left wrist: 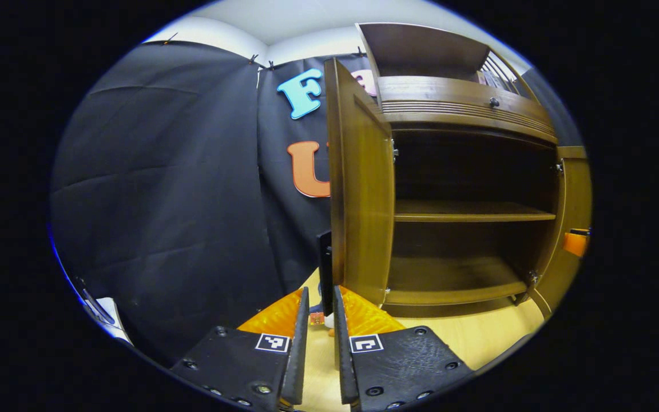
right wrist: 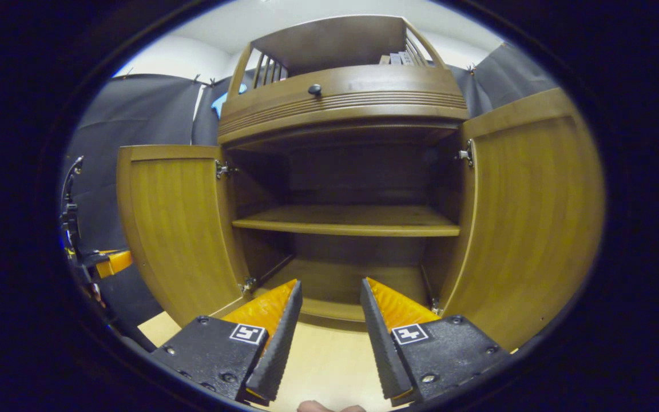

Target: Open the right door of the double-door shoe cabinet with the right hand, and open the left door with the left hand.

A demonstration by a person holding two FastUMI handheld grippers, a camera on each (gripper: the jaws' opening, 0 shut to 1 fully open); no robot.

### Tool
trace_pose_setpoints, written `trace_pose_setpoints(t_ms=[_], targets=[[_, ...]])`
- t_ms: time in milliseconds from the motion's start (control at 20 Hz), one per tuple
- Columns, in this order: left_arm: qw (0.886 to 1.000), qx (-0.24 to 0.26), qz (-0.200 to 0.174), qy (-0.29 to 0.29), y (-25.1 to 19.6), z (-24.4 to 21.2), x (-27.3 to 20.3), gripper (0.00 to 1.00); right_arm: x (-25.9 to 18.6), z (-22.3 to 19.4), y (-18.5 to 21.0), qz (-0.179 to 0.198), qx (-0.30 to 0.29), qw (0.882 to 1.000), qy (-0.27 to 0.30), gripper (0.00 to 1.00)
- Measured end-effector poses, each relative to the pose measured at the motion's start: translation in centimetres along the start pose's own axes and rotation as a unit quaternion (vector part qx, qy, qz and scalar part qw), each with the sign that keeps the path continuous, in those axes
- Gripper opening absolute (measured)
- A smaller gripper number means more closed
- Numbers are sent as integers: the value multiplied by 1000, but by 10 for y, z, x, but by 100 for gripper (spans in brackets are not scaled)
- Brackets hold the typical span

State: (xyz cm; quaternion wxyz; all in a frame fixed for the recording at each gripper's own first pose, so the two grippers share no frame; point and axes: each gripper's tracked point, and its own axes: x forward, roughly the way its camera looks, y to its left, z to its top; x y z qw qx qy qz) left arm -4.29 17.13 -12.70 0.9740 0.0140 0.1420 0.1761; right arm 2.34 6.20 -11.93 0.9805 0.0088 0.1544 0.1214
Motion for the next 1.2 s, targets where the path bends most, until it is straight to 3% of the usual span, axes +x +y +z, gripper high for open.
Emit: trace_pose_setpoints(t_ms=[50,200,250,300,400,450,600,750,850,900,950,1200], targets=[[1000,-4,-18,2,-12,2,-4,33,-2,3,-1,-1,-4,1000,-6,69],[999,14,-39,-26,-34,24,-15,62,-8,18,-3,-7,-12,1000,-24,67],[998,19,-50,-34,-45,32,-15,52,-11,24,-3,-8,-14,999,-30,69],[997,22,-66,-39,-58,37,-15,52,-13,30,-3,-8,-17,999,-35,67],[994,25,-94,-56,-81,53,-20,52,-16,37,-5,-10,-22,999,-43,80],[992,23,-103,-64,-90,61,-23,44,-18,42,-6,-13,-21,999,-48,84],[988,6,-135,-73,-114,78,-32,80,-25,53,-12,-21,-18,998,-60,84],[983,-8,-163,-86,-131,101,-41,73,-29,55,-22,-34,-18,997,-62,93],[981,-13,-170,-92,-137,109,-44,94,-34,59,-29,-43,-13,997,-64,94],[980,-14,-175,-94,-142,111,-45,85,-38,62,-32,-47,-12,996,-69,94],[979,-15,-180,-97,-147,113,-47,99,-41,67,-34,-50,-13,996,-76,93],[974,-35,-192,-120,-172,132,-56,100,-53,80,-47,-62,-20,993,-94,92]])
